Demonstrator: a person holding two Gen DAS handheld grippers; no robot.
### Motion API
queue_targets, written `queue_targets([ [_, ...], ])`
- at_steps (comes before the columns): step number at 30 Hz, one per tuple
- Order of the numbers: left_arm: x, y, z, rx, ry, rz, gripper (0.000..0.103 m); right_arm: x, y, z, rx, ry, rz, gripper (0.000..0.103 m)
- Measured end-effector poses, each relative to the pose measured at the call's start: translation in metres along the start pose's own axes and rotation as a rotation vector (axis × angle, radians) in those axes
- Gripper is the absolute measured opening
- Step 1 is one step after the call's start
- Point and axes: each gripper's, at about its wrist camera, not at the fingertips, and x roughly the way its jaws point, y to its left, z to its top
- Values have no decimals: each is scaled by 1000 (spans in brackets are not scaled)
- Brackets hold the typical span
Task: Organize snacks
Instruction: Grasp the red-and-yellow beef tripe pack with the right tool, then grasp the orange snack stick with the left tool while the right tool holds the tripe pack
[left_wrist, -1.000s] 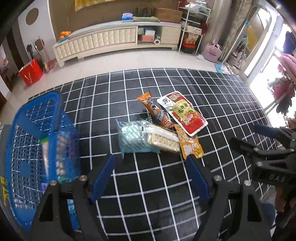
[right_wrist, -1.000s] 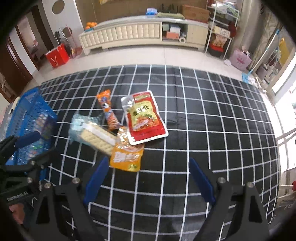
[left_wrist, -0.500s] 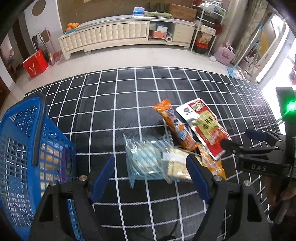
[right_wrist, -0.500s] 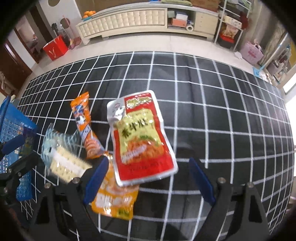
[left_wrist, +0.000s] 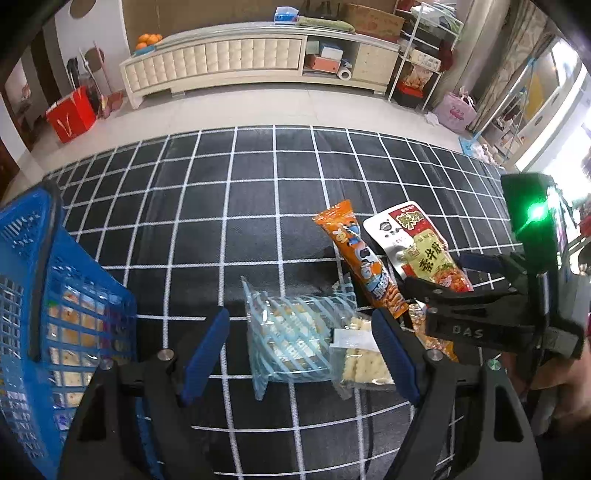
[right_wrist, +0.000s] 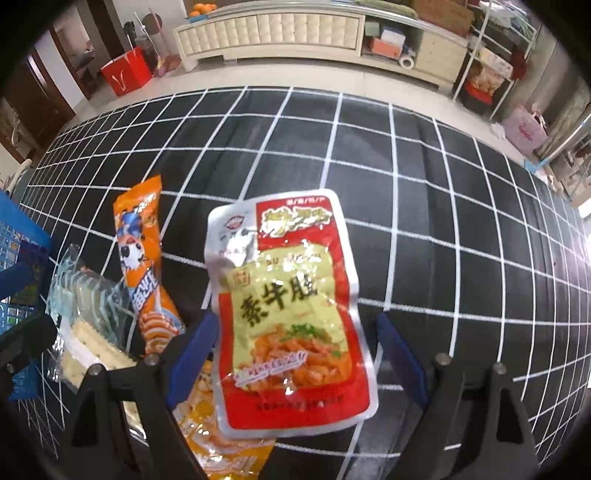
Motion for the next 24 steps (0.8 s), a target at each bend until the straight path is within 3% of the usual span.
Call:
queue_targets([
  [4, 1, 0, 0, -1, 1, 9, 78, 2, 12, -6, -66, -33, -36, 88],
  [10, 5, -1, -4, -10, 15, 14, 78, -10, 34, -24, -105, -83, -20, 48],
  [12, 3, 0, -7, -19, 19, 12, 78, -12, 31, -28, -82, -94, -20, 43],
  [17, -5, -1, -13, -1, 20, 19, 78, -20, 23, -32, 21, -100, 63, 40],
  [24, -24, -1, -12, 2, 4, 16, 78, -53, 19, -49, 76, -172, 55, 40],
])
